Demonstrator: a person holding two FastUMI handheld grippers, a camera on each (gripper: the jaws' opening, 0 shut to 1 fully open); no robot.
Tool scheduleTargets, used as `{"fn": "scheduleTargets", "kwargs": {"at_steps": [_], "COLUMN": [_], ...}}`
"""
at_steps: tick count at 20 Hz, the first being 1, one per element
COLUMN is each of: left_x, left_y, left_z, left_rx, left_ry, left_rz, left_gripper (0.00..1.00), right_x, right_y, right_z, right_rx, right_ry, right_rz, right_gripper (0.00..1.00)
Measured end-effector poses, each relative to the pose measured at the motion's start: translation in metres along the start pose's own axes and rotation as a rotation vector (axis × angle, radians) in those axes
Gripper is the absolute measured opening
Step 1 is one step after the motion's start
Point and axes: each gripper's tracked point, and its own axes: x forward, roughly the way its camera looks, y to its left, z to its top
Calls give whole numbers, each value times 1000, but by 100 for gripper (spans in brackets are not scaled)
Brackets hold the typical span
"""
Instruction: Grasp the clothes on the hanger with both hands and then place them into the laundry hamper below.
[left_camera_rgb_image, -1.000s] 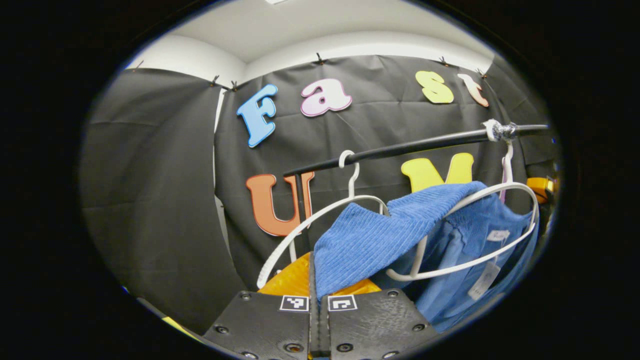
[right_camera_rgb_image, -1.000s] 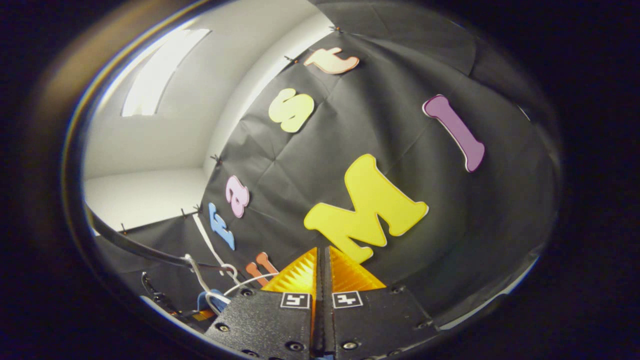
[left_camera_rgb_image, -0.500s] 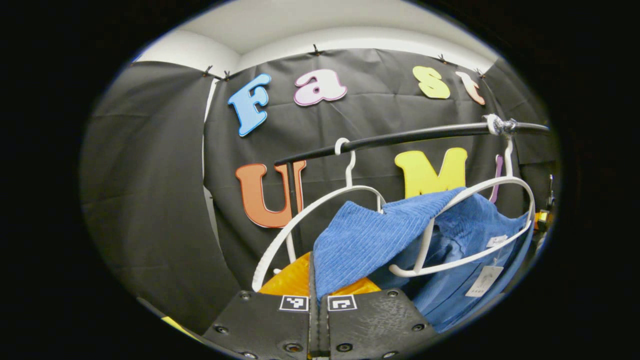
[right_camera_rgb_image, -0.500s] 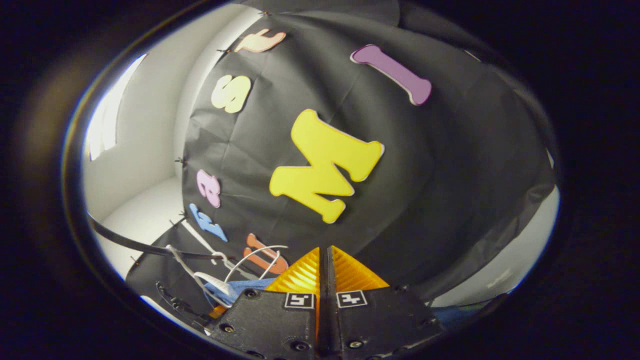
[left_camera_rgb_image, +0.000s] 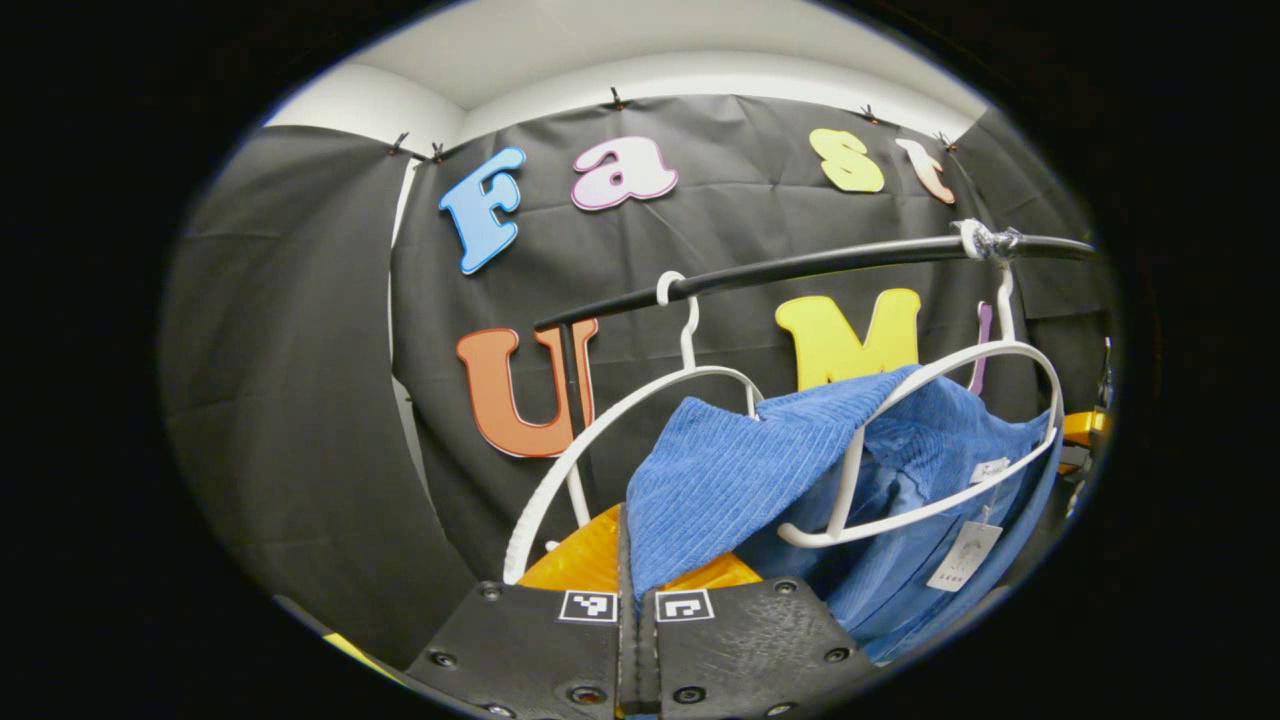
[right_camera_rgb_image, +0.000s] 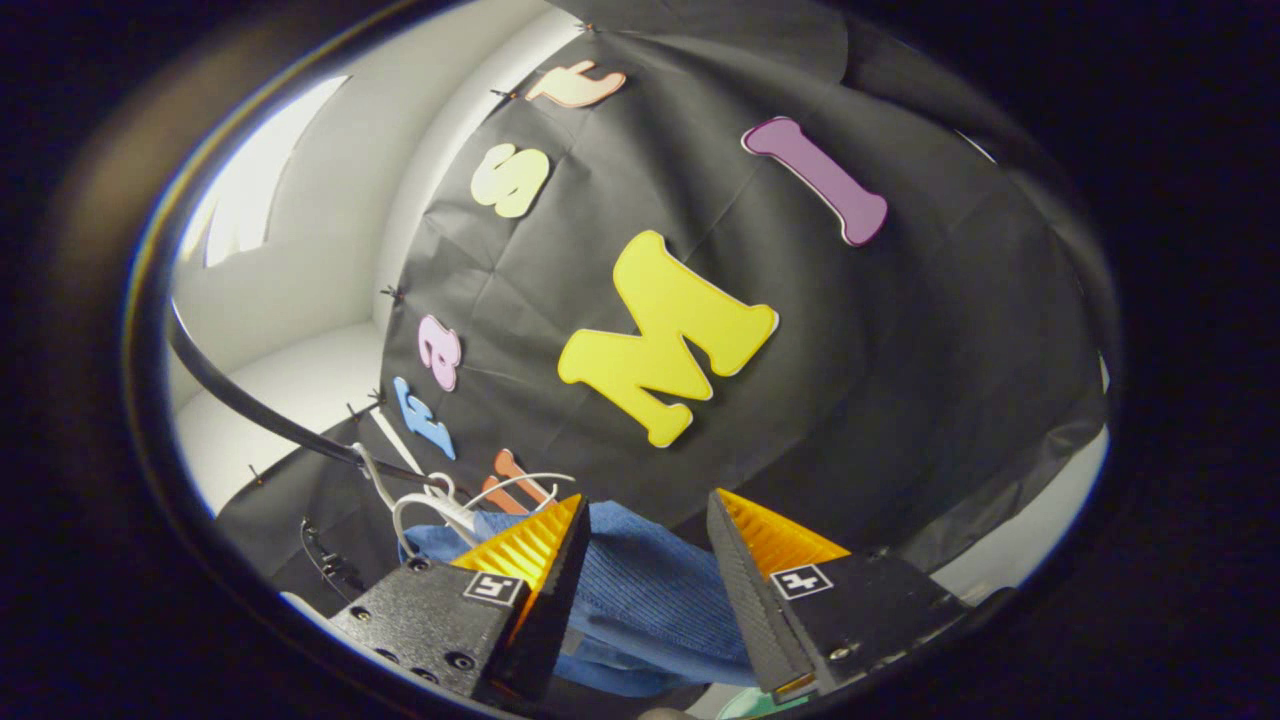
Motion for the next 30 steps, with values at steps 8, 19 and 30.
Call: {"fn": "scheduleTargets", "kwargs": {"at_steps": [8, 19, 30], "left_x": [6, 12, 14], "left_y": [0, 6, 0], "left_z": [1, 5, -1], "left_rx": [46, 45, 32], "left_ry": [-6, -30, -8], "left_rz": [-27, -48, -86], "left_gripper": [3, 0, 3], "right_x": [-12, 19, 24], "right_y": [4, 5, -8], "right_z": [-17, -89, -8], "right_rx": [-347, -330, -275], "right_ry": [109, 448, 115], "right_rz": [5, 106, -6], "right_gripper": [77, 77, 3]}}
